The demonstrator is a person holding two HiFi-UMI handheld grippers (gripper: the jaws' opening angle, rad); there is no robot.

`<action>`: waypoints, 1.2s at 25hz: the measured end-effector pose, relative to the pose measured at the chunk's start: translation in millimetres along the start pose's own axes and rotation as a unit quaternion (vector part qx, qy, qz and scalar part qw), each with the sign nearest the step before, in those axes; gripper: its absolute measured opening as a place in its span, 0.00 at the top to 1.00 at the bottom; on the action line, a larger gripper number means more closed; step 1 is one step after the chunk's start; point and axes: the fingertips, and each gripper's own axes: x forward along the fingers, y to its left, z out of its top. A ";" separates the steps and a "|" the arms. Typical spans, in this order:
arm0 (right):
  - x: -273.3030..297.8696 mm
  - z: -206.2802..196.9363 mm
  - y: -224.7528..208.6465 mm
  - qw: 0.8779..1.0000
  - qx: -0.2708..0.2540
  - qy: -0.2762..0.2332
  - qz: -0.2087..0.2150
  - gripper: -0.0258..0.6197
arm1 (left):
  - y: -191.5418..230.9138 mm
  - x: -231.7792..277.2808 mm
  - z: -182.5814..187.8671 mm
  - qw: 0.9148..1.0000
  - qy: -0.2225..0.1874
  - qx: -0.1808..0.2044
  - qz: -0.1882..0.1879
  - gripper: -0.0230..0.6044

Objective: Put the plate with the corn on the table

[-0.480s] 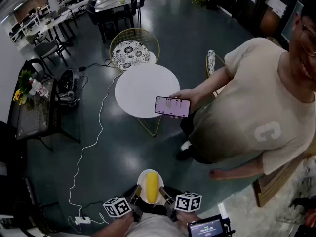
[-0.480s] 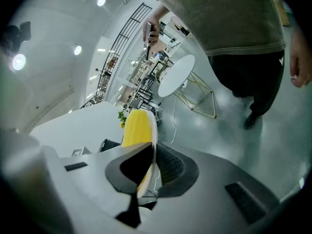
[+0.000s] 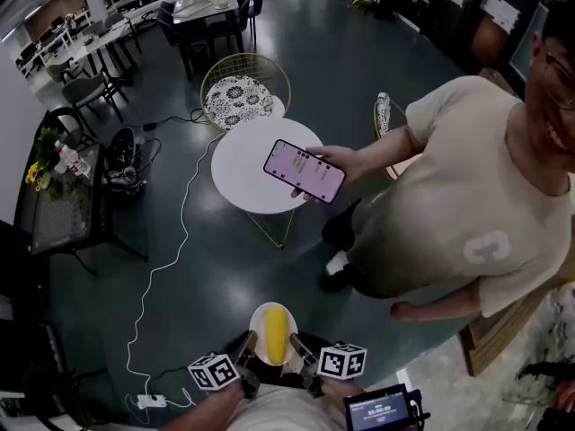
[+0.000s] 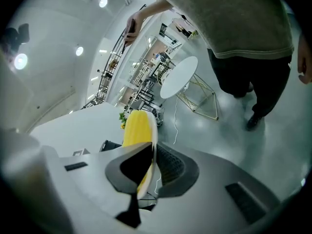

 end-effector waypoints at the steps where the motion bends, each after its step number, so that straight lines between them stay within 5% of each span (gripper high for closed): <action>1: -0.2 1.0 -0.1 1.000 0.000 0.000 0.001 0.91 | -1.2 0.2 0.5 1.000 -0.001 0.001 0.000 0.90; 30: 0.3 3.1 32.6 1.000 -0.010 0.004 0.022 0.91 | -10.3 -27.4 16.2 0.999 -0.029 0.002 0.015 0.90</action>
